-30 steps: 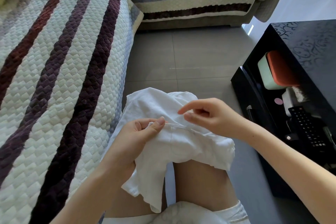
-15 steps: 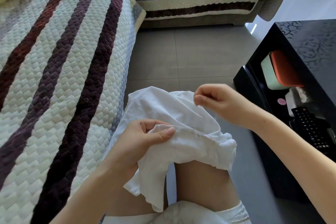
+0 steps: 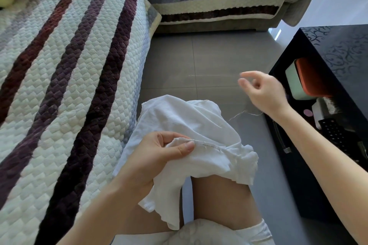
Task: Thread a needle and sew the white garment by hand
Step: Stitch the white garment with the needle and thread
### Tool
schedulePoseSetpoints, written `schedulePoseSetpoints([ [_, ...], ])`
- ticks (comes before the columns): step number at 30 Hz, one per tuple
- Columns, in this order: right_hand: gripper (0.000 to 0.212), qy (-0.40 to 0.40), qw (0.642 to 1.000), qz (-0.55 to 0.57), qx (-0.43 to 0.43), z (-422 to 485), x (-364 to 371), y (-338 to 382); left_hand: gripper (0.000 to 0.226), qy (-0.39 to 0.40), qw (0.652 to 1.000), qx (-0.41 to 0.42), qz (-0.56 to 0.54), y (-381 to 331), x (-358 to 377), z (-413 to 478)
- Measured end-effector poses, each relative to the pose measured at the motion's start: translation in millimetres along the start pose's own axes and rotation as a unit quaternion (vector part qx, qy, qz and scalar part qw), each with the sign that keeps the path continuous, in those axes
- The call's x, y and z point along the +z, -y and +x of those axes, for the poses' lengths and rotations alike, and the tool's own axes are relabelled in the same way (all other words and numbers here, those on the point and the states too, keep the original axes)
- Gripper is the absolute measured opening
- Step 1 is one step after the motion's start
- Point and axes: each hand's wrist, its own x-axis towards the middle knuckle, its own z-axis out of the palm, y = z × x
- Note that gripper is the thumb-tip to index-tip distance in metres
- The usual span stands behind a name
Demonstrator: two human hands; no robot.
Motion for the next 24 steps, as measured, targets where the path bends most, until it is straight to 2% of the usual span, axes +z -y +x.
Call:
schedulePoseSetpoints([
  [2,0.016,0.159,0.972,0.154,-0.081,-33,-6,39,0.018,0.001,1.000,0.002,0.006,0,1,0],
  [4,0.017,0.325,0.921,0.174,-0.126,-58,-8,61,0.017,0.004,1.000,0.005,0.009,0,1,0],
  [5,0.017,0.374,0.902,0.161,-0.143,-65,-7,65,0.018,0.006,1.000,0.006,0.009,-1,1,0],
  [7,0.021,0.414,0.883,0.147,-0.164,-70,-3,66,0.019,0.010,1.000,0.010,0.011,-1,2,0],
  [10,0.025,0.386,0.890,0.199,-0.138,-68,0,65,0.017,0.008,1.000,0.013,0.016,0,3,-1],
  [14,0.015,0.271,0.926,0.255,-0.060,-51,-2,54,0.018,0.001,1.000,0.012,0.029,2,2,-3],
  [19,0.018,0.158,0.976,0.143,-0.051,-44,1,42,0.020,-0.002,1.000,0.016,0.025,2,3,-4],
  [22,0.018,0.118,0.986,0.088,-0.078,-49,6,39,0.022,-0.003,1.000,0.017,0.020,3,4,-3],
  [24,0.014,0.117,0.984,0.093,-0.098,-55,3,45,0.021,0.006,1.000,0.016,0.011,3,4,-2],
])
